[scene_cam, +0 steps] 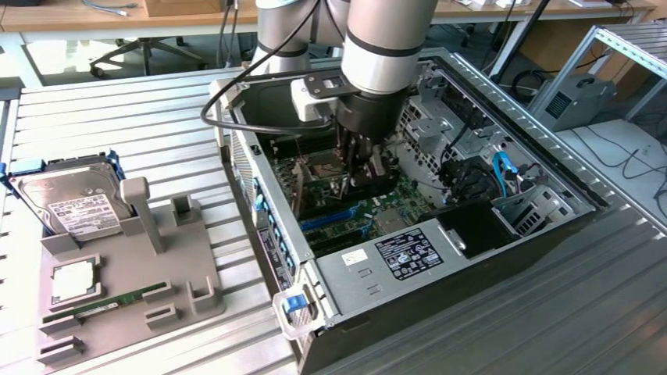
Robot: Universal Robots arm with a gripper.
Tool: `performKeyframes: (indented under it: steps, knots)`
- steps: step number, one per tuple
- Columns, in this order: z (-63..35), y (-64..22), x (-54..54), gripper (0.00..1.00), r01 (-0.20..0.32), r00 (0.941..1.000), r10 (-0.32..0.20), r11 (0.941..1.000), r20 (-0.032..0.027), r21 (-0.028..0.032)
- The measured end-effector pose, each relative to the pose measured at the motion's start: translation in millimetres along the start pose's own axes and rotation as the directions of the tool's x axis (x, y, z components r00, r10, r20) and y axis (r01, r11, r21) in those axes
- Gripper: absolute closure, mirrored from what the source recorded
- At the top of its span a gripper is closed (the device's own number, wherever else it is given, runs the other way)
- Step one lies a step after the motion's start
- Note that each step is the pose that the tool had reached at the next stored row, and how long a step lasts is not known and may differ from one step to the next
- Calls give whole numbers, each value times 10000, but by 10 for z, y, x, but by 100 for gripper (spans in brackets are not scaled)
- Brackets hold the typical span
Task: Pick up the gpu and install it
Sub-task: 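Insert the gpu into the slot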
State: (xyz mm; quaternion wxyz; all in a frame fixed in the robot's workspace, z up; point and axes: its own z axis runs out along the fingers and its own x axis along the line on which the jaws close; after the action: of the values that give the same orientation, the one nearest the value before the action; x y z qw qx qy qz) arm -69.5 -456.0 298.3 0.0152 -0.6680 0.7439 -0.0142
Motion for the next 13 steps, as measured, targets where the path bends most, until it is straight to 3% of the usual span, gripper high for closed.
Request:
performKeyframes:
  steps: [13]
  knots:
    - [25, 59, 7, 73, 27, 10000, -27, 10000, 2, 0]
